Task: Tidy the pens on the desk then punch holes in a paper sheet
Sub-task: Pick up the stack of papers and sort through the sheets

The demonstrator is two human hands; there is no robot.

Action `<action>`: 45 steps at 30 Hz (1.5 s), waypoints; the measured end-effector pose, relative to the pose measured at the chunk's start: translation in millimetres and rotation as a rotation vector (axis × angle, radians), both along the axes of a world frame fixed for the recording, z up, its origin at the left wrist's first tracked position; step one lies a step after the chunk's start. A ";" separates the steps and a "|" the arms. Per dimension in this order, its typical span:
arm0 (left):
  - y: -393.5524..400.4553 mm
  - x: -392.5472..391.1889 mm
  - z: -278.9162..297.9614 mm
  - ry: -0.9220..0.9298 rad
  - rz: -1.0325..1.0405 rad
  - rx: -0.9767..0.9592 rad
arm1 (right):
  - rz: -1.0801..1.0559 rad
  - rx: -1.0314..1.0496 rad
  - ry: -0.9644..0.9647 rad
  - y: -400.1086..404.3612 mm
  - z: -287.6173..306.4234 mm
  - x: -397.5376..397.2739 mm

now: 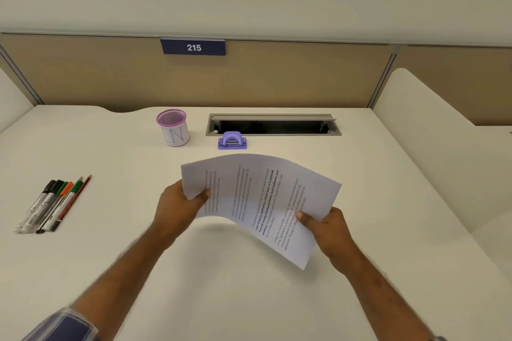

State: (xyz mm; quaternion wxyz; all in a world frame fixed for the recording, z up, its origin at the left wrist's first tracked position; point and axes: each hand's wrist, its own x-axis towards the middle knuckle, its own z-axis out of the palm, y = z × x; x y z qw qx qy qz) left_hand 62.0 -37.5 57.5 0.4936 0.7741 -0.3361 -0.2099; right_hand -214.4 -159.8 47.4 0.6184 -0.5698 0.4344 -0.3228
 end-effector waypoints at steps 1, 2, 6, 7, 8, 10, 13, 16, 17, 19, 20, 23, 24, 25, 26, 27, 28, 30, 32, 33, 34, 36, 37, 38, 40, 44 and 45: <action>-2.8 2.5 3.7 -0.028 0.024 -0.010 | -0.002 0.033 -0.019 -0.8 2.0 0.1; -4.8 4.4 7.3 -0.066 0.054 -0.015 | 0.003 0.061 -0.039 -1.1 3.7 0.1; -6.9 6.4 10.6 -0.166 0.197 0.026 | 0.019 0.159 -0.126 0.0 5.3 -0.6; -6.0 3.9 9.3 -0.164 0.226 0.029 | 0.018 0.185 -0.157 0.3 5.1 -0.5; -4.9 -0.2 7.3 -0.152 0.255 0.029 | 0.016 0.211 -0.191 0.5 4.8 -0.1; -1.9 -12.2 2.1 -0.114 0.303 0.025 | 0.000 0.259 -0.252 1.2 5.0 1.4; 2.6 -34.2 -4.8 0.019 0.302 -0.001 | -0.045 0.315 -0.334 3.2 3.6 6.2; 5.1 -56.6 -8.5 0.291 0.226 -0.047 | -0.099 0.386 -0.459 10.1 1.5 15.3; 5.4 -64.3 -8.6 0.394 0.190 -0.073 | -0.122 0.409 -0.496 13.2 0.2 18.8; 4.8 -78.5 -7.8 0.565 0.139 -0.157 | -0.167 0.456 -0.548 20.0 -2.7 26.2; 3.8 -83.9 -6.2 0.627 0.114 -0.204 | -0.183 0.475 -0.565 23.4 -3.8 29.9; -0.5 -95.0 1.9 0.722 -0.019 -0.310 | -0.193 0.501 -0.606 33.6 -5.1 39.7; -2.2 -97.0 4.6 0.744 -0.040 -0.336 | -0.187 0.503 -0.624 36.7 -5.1 42.0; -4.0 -98.7 7.3 0.766 -0.040 -0.356 | -0.180 0.505 -0.641 39.7 -5.0 43.9; -5.9 -99.9 9.1 0.780 -0.025 -0.370 | -0.173 0.509 -0.653 42.4 -5.1 45.5; -7.7 -100.7 10.0 0.785 -0.002 -0.379 | -0.169 0.514 -0.658 45.1 -5.8 47.1; -9.6 -101.1 10.0 0.784 0.025 -0.382 | -0.166 0.520 -0.661 47.6 -6.6 48.6; -12.2 -100.5 9.3 0.784 0.089 -0.375 | -0.163 0.533 -0.663 51.7 -8.1 50.2; -13.3 -98.4 8.0 0.781 0.123 -0.351 | -0.150 0.535 -0.653 53.4 -9.2 49.2; -13.3 -96.9 7.4 0.778 0.122 -0.338 | -0.139 0.530 -0.648 53.0 -9.2 47.4; -12.8 -94.8 6.9 0.773 0.118 -0.324 | -0.124 0.523 -0.640 52.3 -9.6 45.2; -10.9 -88.5 6.8 0.766 0.111 -0.303 | -0.093 0.502 -0.627 48.5 -10.5 39.9; -9.5 -84.1 7.0 0.768 0.102 -0.296 | -0.077 0.493 -0.623 45.2 -10.6 36.3; -8.0 -79.3 7.6 0.773 0.091 -0.287 | -0.069 0.485 -0.618 40.7 -10.9 31.9; -4.0 -68.7 10.2 0.779 0.067 -0.256 | -0.086 0.472 -0.586 28.2 -9.8 21.4; 6.6 -47.9 13.5 0.790 -0.033 -0.175 | -0.168 0.399 -0.423 3.6 -1.3 2.0; 9.0 -44.2 13.6 0.794 -0.064 -0.156 | -0.147 0.353 -0.353 -0.6 1.7 -0.3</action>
